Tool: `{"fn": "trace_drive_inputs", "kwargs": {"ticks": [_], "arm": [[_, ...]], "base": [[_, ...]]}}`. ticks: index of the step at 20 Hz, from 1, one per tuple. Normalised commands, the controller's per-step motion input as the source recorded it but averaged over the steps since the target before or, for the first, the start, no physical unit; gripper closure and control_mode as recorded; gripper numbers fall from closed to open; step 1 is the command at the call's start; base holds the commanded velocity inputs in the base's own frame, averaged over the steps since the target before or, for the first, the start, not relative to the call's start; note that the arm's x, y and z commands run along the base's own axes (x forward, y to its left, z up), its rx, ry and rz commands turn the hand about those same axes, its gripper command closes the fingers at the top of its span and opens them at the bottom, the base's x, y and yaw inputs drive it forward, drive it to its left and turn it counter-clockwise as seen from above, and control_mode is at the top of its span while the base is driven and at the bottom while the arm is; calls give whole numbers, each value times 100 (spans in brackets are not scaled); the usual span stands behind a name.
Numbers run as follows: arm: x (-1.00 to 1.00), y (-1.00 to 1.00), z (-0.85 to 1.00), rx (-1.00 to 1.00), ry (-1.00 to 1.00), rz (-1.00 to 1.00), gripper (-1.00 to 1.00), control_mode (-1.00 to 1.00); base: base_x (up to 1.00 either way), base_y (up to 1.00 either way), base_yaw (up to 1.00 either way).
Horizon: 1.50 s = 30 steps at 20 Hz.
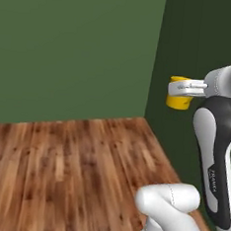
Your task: There is a tray on the dining counter. Grab the cup, mug, and pitcher and place them on the tray. The pitcher may be placed next to the tray if it cannot fit the tray.
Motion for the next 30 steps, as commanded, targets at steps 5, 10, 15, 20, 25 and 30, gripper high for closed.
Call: {"fn": "trace_drive_inputs", "kwargs": {"ticks": [5, 10, 15, 20, 25, 30], "arm": [[0, 0, 0, 0, 0, 0, 100, 100], [0, 0, 0, 0, 0, 0, 100, 100], [0, 0, 0, 0, 0, 0, 100, 100], [0, 0, 0, 0, 0, 0, 100, 100], [0, 0, 0, 0, 0, 0, 100, 100], [0, 0, 0, 0, 0, 0, 100, 100]], "base": [[100, -31, 50], [100, -42, 63], [100, -45, 41], [100, -32, 48], [100, -22, 61], [100, -5, 65]]}}
